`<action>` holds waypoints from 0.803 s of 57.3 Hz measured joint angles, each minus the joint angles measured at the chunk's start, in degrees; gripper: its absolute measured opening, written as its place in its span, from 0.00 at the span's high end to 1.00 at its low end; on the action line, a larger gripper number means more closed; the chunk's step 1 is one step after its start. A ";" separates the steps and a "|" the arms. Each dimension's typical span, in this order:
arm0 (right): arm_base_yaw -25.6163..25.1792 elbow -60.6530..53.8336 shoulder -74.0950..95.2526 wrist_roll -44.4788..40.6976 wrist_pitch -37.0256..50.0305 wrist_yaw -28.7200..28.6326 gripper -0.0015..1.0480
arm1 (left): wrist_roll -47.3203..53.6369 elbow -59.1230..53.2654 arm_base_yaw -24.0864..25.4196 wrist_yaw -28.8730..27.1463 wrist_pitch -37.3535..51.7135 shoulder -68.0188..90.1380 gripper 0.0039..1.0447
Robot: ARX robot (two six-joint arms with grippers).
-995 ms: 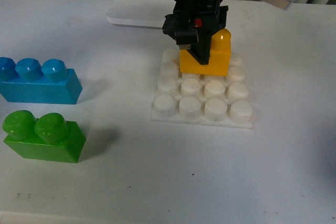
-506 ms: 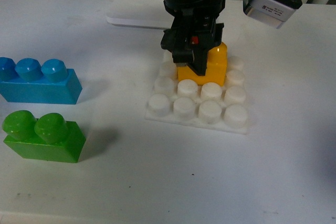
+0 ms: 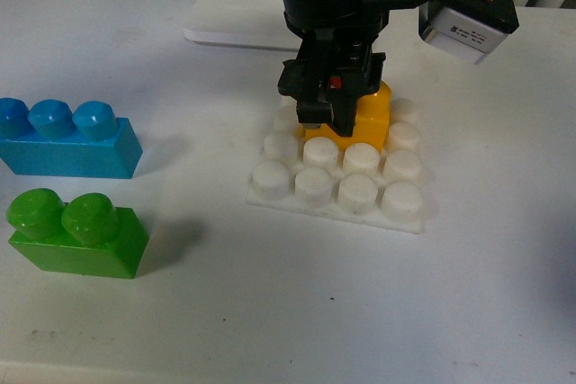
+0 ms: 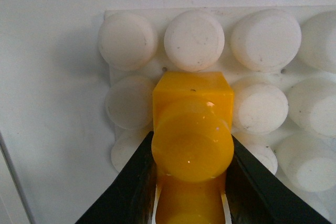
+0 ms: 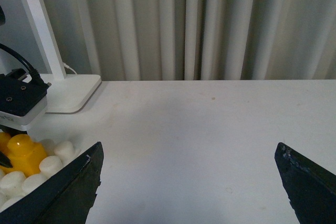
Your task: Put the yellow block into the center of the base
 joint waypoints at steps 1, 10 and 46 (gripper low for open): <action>0.00 0.00 0.02 0.00 0.00 0.00 0.09 | -0.20 0.11 0.02 0.04 0.04 0.00 0.70; 0.00 0.00 0.02 0.00 0.00 0.00 0.09 | -0.68 1.07 1.29 1.27 0.79 -0.81 0.47; 0.00 0.00 0.02 0.00 0.00 0.02 0.09 | -23.15 -54.47 11.34 -0.59 60.78 -52.96 0.06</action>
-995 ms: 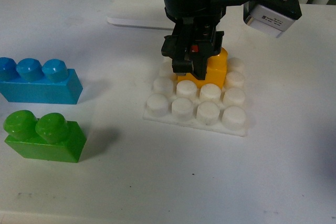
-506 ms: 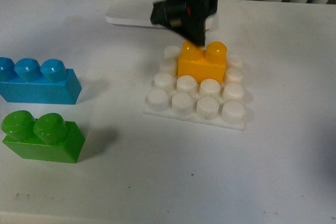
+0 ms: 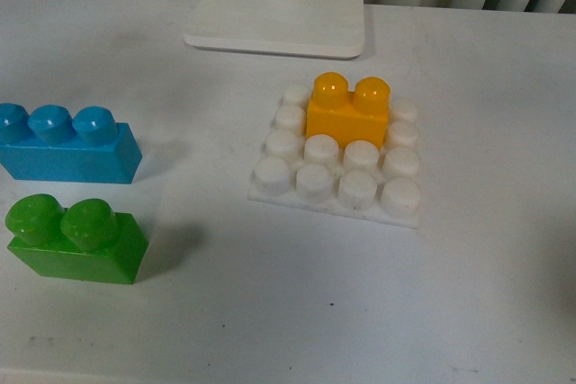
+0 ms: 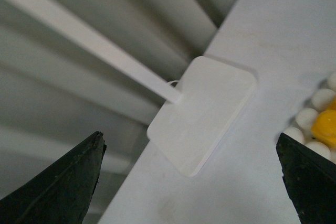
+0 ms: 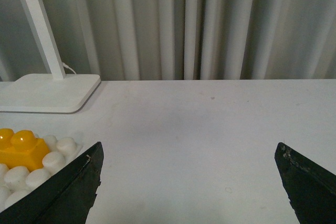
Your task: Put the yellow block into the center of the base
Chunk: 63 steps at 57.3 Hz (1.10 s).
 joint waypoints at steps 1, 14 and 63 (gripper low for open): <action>0.00 0.00 0.00 0.00 0.00 -0.02 0.09 | -2.01 -2.64 -0.04 -1.25 2.12 -1.99 0.06; 0.00 0.00 0.00 0.00 0.00 0.00 0.09 | -25.38 -27.34 -2.54 -13.94 11.54 -25.31 0.06; 0.00 0.00 0.00 0.00 0.00 -0.02 0.09 | -47.06 -46.80 13.42 -14.99 0.79 -59.45 0.97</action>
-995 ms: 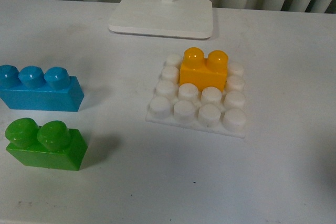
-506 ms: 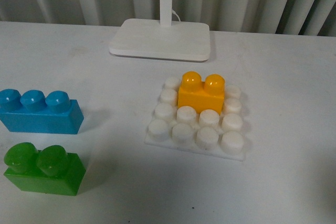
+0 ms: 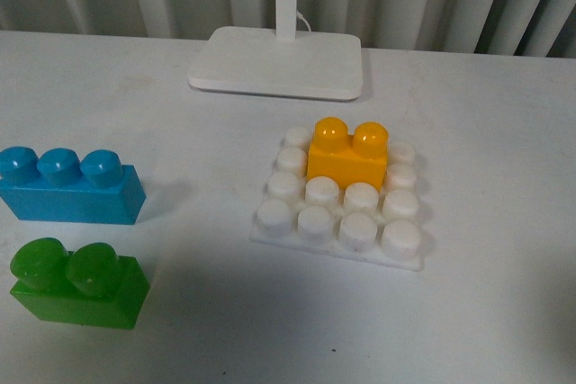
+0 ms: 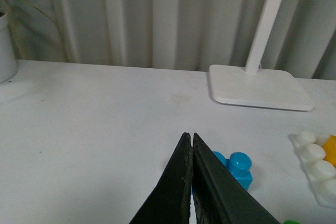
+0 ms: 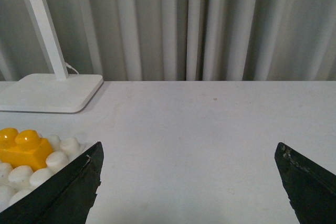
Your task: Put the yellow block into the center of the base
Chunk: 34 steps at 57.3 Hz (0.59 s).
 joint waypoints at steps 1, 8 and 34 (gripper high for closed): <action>0.00 0.00 0.00 0.00 0.00 0.00 0.09 | 0.00 -0.11 1.18 1.86 -0.35 -0.42 0.97; 0.00 0.00 0.00 0.00 0.00 0.07 0.09 | -0.04 -0.83 7.41 7.10 -1.57 -2.36 0.97; 0.00 0.00 0.00 -0.02 0.00 0.02 0.09 | -0.04 -2.75 7.87 7.78 -9.79 -13.05 0.97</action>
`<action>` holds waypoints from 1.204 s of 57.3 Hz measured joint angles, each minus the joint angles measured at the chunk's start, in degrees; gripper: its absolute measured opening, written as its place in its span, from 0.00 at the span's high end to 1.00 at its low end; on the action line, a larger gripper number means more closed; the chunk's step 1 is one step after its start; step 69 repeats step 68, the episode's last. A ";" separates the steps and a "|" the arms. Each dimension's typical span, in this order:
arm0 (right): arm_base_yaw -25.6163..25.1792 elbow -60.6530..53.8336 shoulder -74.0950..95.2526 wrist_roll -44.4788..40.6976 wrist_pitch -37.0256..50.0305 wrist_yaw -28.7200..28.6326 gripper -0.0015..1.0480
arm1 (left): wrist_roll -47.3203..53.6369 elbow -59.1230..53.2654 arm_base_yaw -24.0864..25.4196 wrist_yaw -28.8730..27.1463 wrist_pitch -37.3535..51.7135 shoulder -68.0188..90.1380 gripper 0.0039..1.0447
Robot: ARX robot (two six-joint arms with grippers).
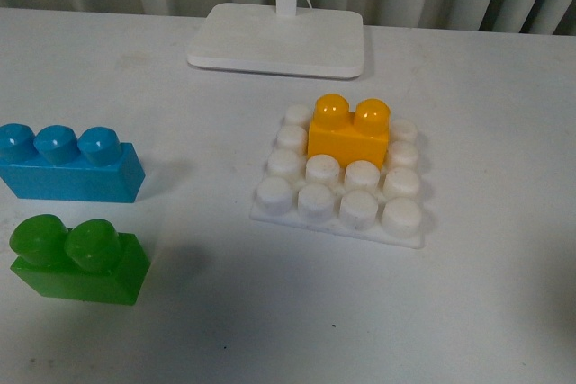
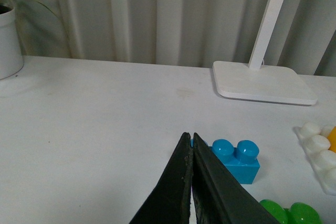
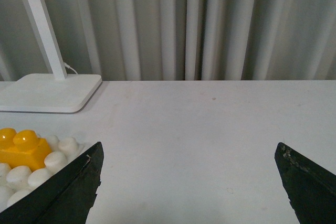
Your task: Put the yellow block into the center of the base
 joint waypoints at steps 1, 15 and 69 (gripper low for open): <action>0.00 0.00 0.00 0.02 0.00 0.00 0.09 | 0.00 0.00 0.00 0.00 0.00 0.00 0.97; 0.00 0.00 0.00 0.00 0.00 0.00 0.09 | -0.02 0.00 0.00 0.00 0.00 0.00 0.82; 0.00 0.00 0.00 0.02 0.00 0.00 0.09 | 0.00 0.00 0.00 0.00 0.00 -0.02 0.06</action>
